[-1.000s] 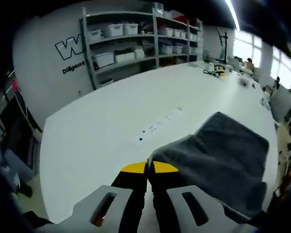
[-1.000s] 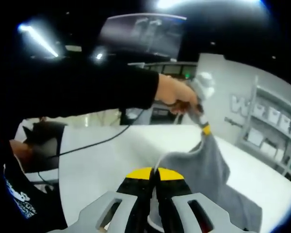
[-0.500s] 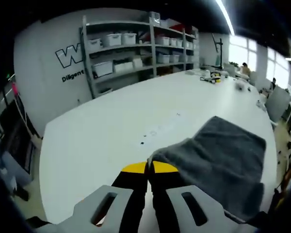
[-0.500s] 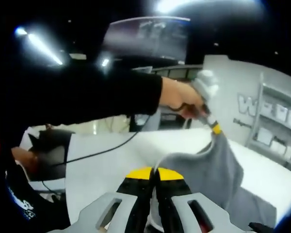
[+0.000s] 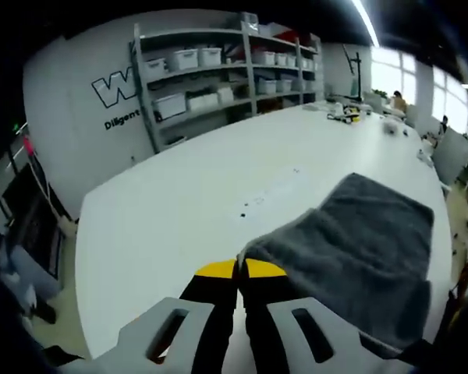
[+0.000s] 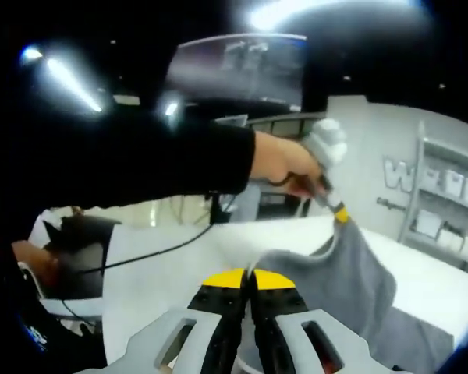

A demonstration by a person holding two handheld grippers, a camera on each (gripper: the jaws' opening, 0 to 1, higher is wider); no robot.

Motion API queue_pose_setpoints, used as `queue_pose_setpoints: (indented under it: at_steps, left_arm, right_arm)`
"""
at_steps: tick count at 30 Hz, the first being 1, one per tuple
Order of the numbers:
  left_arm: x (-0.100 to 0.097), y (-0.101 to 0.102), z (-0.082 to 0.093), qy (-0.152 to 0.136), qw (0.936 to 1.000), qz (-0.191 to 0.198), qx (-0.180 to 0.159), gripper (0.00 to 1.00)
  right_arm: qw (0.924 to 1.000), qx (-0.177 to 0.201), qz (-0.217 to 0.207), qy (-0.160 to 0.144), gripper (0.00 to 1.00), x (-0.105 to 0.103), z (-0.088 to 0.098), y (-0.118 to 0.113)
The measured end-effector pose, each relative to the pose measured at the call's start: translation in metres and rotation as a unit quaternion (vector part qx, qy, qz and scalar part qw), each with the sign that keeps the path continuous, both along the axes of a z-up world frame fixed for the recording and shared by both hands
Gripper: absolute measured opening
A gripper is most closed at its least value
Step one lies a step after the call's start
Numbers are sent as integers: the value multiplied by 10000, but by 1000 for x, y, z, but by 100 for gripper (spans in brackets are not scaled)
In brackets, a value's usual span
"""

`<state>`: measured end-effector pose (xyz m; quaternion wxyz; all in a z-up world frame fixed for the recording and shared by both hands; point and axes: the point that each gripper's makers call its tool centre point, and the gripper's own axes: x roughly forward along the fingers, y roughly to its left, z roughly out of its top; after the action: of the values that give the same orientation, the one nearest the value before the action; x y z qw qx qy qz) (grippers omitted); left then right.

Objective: Open the folded towel by lifting each exposed corner and separating the folded layers until the towel lies flat within the target outline without major curled edges

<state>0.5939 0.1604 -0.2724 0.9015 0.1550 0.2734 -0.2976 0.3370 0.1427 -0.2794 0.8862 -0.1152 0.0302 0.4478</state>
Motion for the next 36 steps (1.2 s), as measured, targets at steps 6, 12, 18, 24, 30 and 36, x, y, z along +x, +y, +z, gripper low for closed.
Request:
queue_pose_setpoints:
  at_steps: [6,12,18,24,30,36]
  left_arm:
    - [9,12,1,9,10000,-14,-47,1]
    - [10,25,-2,12,10000,26,-53,1]
    - [12,36,-2,-38,10000,40,-1,1]
    - [16,48,-1,-44,9999,97,27,1]
    - [17,60,-6,-148,9992,92,356,1]
    - [8,69,-12,-157,9980,98,609,1]
  right_arm:
    - [9998,155,-58,-91,0,6,3,3]
    - [9991,411,-116,-34,0,9,8,4]
    - [9992,363,-188,-16,0,12,2,11]
    - [9994,321,-83,-18,0,11,1,23]
    - [9996,280,-8,-70,0,10,2,31]
    - [9996,218,144,-69,0,10,-2,45]
